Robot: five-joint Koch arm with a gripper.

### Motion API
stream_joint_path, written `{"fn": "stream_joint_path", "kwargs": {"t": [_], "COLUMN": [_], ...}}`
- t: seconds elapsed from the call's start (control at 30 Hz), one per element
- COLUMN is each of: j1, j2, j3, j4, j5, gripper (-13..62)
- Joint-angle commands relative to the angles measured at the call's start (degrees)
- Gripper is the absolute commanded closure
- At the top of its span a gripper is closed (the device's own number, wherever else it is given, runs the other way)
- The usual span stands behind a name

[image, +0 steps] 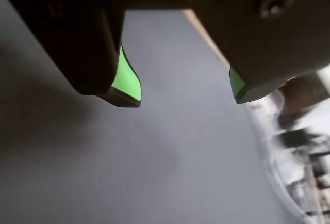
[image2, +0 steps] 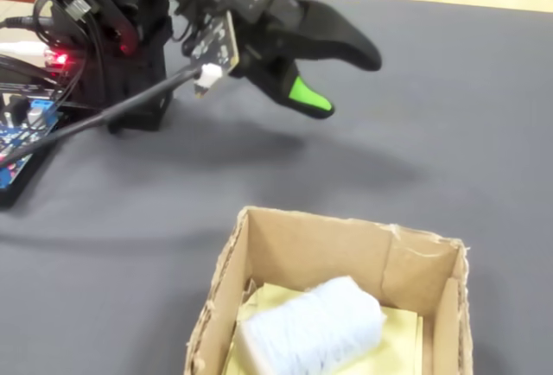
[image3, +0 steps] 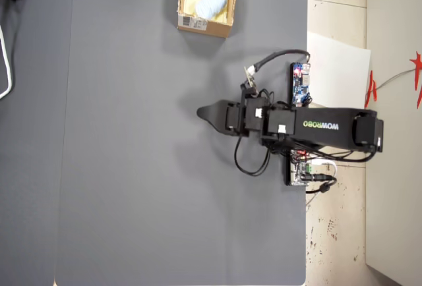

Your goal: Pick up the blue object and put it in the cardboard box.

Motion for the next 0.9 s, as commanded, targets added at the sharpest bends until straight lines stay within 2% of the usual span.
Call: {"fn": "stream_joint_path", "kwargs": {"t": [0.0,0.17,0.7,0.87], "j1": [-0.53,-1.93,-1.93,-0.70], "j2": [5.10,5.10,5.01,4.66], "j3": [-1.23,7.73,7.65,7.65], "j4": [-6.94,-13.62,2.37,5.71], "j5": [1.49,5.10,4.92,10.02], "gripper": [15.2,14.9,15.4,15.5]}}
